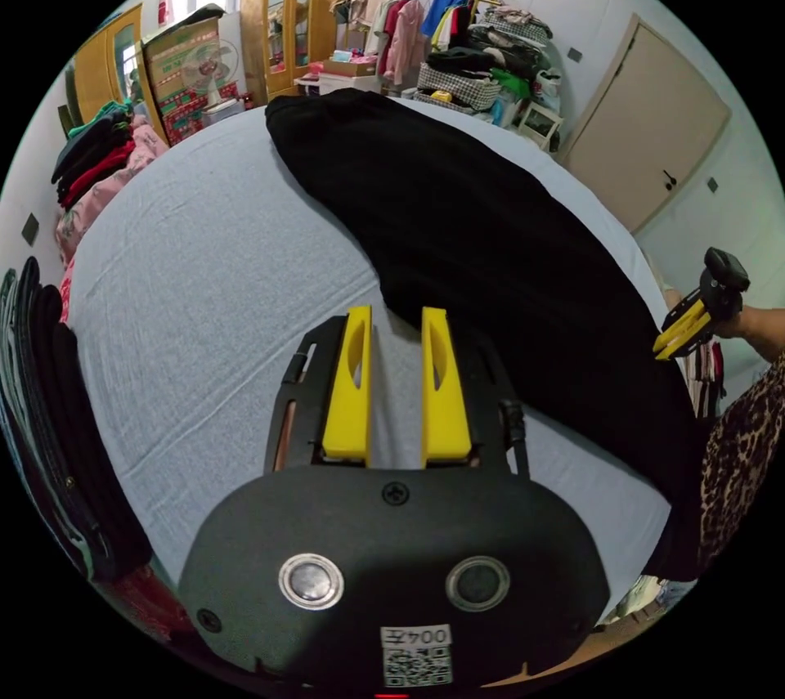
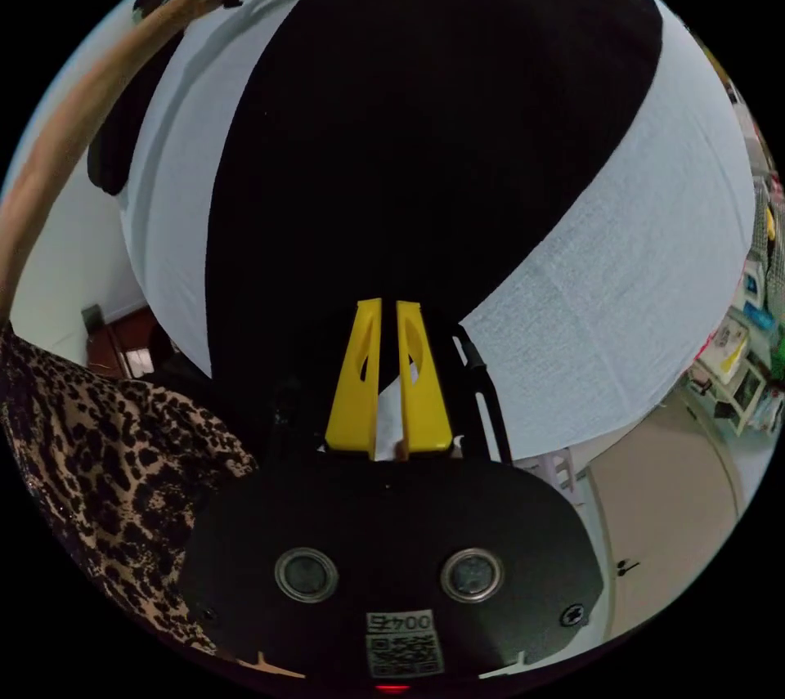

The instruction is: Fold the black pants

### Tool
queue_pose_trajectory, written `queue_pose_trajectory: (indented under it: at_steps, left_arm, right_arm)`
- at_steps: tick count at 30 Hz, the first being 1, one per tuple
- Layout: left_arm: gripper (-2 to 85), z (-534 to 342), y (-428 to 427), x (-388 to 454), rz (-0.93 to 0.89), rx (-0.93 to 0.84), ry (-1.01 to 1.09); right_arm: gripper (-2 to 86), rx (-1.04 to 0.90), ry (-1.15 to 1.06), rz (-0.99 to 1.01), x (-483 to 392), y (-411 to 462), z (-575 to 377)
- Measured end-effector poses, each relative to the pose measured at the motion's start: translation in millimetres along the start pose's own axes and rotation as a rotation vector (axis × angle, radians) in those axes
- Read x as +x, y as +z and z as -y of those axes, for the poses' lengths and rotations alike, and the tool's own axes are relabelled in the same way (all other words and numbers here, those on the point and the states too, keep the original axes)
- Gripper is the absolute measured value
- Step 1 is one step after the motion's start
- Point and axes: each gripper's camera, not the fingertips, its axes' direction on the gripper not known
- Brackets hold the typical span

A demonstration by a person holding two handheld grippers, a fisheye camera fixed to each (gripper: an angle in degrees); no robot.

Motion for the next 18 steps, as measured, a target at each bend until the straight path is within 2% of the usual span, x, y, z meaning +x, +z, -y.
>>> queue_pose_trajectory:
  at_steps: [4,12,16,18]
  left_arm:
    - [9.5,3.4,-8.4,-9.6,-0.030,-0.003,0.050]
    - [8.8,18.3,-2.0,-27.1,-0.023,0.003,0.012]
    - [5.7,17.7,4.1,-36.8,-0.078,0.015,-0.041]
    - [4.0,18.1,3.1,-36.8,-0.043,0.008,-0.049]
  right_arm:
    - [4.2,-0.022,-0.057,-0.113,-9.1,1.7,6.0]
    - [3.9,0.007,-0.056,-0.106,3.1,1.6,6.8]
    - [3.9,-0.008,-0.059,-0.132,4.6,2.0,10.9]
    - [3.8,-0.017,-0.061,-0.133,6.4,2.0,12.8]
